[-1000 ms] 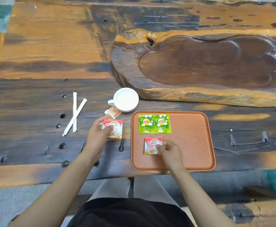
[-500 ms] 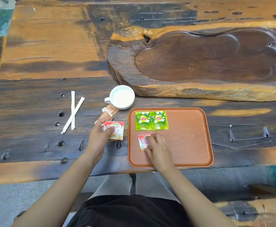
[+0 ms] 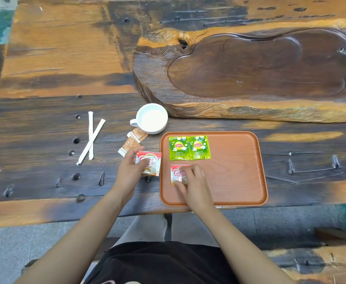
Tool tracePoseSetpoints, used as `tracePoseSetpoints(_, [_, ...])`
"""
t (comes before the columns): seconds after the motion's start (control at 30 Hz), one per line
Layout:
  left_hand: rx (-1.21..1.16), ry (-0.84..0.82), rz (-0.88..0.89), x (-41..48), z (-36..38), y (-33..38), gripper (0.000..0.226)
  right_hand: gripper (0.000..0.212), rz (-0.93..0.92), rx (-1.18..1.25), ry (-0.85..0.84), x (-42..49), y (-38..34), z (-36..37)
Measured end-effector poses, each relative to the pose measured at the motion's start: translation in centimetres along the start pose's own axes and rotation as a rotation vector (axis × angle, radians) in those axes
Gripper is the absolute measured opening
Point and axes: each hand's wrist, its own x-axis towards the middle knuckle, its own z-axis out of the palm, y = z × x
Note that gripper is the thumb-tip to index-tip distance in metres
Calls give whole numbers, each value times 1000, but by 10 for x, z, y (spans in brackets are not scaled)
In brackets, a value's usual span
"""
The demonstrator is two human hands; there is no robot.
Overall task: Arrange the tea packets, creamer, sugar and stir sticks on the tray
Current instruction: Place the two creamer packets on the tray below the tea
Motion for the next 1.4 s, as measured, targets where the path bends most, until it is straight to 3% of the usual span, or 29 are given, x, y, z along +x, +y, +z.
tracePoseSetpoints(0.1, [42, -37, 15, -5, 15, -1, 34, 24, 158, 372, 68, 0, -17, -14])
tracePoseSetpoints(0.2, [62, -153, 15, -13, 35, -2, 32, 5, 304, 828, -16, 4, -28, -27])
tracePoseSetpoints(0.27, [78, -204, 32, -18, 48, -6, 32, 8, 339, 869, 0, 6, -18, -34])
tracePoseSetpoints(0.43, [799, -57, 520, -12, 60, -29, 41, 20, 525, 716, 167, 3, 39, -48])
tracePoseSetpoints(0.63, [1196, -154, 691, -5, 67, -67, 34, 19, 549, 561, 86, 5, 49, -47])
tracePoseSetpoints(0.77, [1224, -120, 699, -3, 68, -71, 30, 4, 496, 413, 55, 8, 45, -46])
tracePoseSetpoints(0.97, [1236, -107, 738, -1, 68, -73, 31, 16, 386, 60, 73, 8, 43, -43])
tracePoseSetpoints(1.2, [1217, -81, 760, 0, 68, -76, 30, 11, 344, 208, 86, 3, 52, -42])
tracePoseSetpoints(1.4, [1217, -74, 770, 2, 67, -79, 30, 17, 317, 52, 111, 4, 46, -34])
